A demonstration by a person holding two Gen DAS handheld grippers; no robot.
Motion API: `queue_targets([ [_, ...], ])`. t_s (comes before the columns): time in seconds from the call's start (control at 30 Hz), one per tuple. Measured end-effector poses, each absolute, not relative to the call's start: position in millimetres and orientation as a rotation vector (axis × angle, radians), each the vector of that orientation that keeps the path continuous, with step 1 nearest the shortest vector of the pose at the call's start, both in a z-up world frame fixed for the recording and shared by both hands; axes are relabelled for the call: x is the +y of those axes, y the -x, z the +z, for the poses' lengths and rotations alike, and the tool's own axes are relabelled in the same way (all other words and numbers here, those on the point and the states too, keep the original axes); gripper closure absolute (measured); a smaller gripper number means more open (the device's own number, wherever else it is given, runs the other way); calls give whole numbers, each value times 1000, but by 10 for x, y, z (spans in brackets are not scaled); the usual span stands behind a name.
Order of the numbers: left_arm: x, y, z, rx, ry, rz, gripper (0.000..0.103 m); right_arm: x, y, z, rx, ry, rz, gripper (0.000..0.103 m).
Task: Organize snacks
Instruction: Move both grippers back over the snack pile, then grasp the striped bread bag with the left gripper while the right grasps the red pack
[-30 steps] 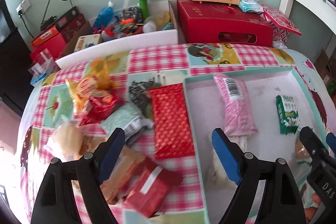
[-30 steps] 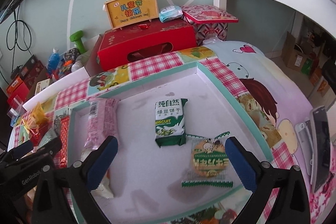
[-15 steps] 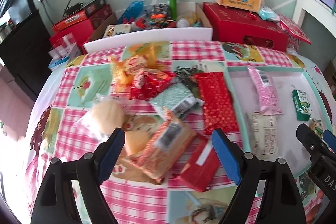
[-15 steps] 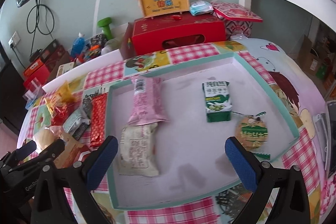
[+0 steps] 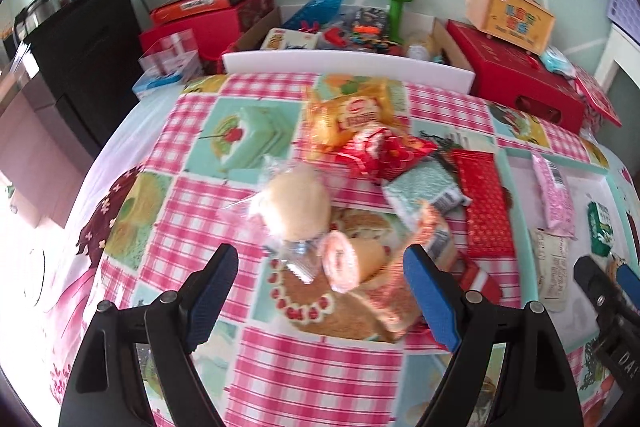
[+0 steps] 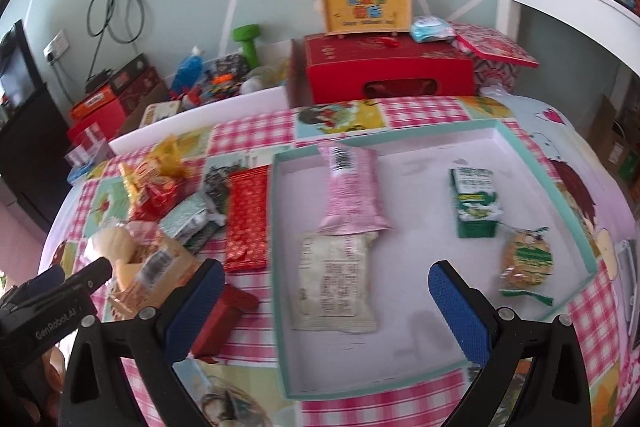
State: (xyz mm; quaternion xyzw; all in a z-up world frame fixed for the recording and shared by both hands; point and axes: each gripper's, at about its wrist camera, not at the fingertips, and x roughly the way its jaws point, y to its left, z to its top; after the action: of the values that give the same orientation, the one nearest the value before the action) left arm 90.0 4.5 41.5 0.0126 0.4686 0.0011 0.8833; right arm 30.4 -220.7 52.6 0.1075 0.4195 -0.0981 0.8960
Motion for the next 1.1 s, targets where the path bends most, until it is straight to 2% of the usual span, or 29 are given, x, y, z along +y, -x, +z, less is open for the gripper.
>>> queue_targets([
  [0.3,92,-924,297,997,-8,-37,18,-1794,-430,356,933,-158,-106,0],
  [0.53,-135,-940,253,984,-45,-99,20,-1883,-421,336,931,-146,-172,0],
  [0.6,-207,-948,246,979,-44,-129,28,-1940,-419,337,931,-157,-184,0],
  [0.67,-278,-966,227,979,-46,-157,41,-1984,-416,335,933,-166,-192,0],
  [0.8,-402,-963,199,972,-66,-198,54,-2055,-405,329,935,-180,-200,0],
  [0.87,-451,-973,156,998,-56,-239,66,-2075,-400,328,934,-183,-203,0],
  [1.1,-468,-986,53,1049,-70,-239,68,-2102,-384,319,939,-188,-205,0],
])
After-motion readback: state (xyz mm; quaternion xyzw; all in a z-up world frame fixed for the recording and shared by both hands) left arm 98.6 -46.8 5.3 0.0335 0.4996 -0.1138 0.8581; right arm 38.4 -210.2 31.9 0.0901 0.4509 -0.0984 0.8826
